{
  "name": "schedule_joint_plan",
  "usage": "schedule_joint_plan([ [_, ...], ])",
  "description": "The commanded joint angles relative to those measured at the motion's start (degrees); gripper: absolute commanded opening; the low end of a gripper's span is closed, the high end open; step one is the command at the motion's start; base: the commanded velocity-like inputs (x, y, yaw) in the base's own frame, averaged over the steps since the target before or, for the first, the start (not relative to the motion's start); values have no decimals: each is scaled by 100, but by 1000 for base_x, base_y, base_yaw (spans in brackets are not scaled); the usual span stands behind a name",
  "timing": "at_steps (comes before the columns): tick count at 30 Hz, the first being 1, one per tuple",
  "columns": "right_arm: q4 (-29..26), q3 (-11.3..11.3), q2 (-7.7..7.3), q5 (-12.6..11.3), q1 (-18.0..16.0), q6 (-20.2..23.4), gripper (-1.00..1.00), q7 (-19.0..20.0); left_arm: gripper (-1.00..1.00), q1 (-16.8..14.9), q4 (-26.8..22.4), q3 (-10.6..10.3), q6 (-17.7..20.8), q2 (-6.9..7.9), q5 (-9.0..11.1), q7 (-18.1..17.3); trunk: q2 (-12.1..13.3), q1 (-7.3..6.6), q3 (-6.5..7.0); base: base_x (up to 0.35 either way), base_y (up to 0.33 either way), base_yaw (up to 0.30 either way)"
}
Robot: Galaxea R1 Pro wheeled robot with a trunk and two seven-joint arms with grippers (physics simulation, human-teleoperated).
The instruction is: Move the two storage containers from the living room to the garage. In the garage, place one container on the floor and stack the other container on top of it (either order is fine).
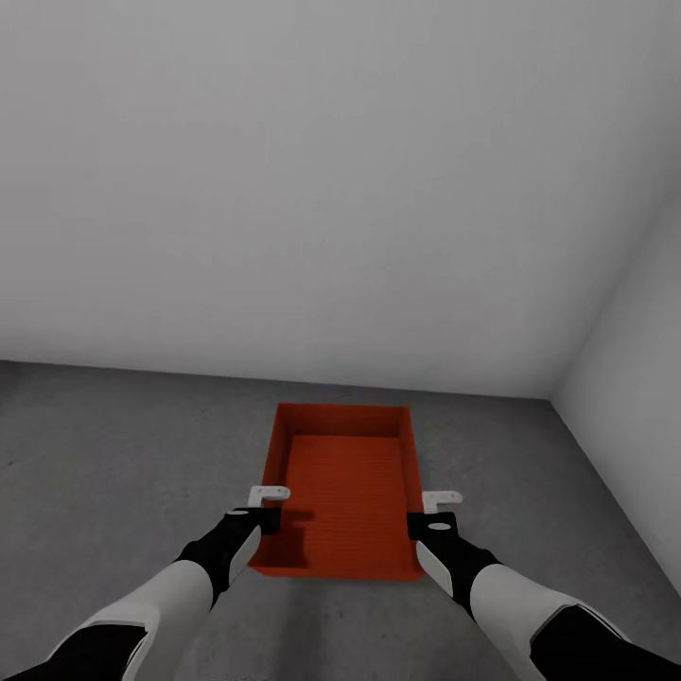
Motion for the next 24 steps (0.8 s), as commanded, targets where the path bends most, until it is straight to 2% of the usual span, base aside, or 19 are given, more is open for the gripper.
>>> schedule_joint_plan([
  [1, -99, -120, -4, 37, -6, -102, -100, 182, -100, 2, 0, 45, 37, 3, 5, 48, -44, 22, -33, 0, 0, 0],
  [3, -98, -120, -3, 37, -6, -102, -100, 182, -100, 2, -1, 45, 37, 3, 5, 48, -124, 65, -87, 0, 0, 0],
  [24, -98, -114, -3, 37, -6, -102, -100, 182, -100, 2, -2, 45, 37, 3, 5, 48, -124, 65, -281, 0, 0, 0],
])
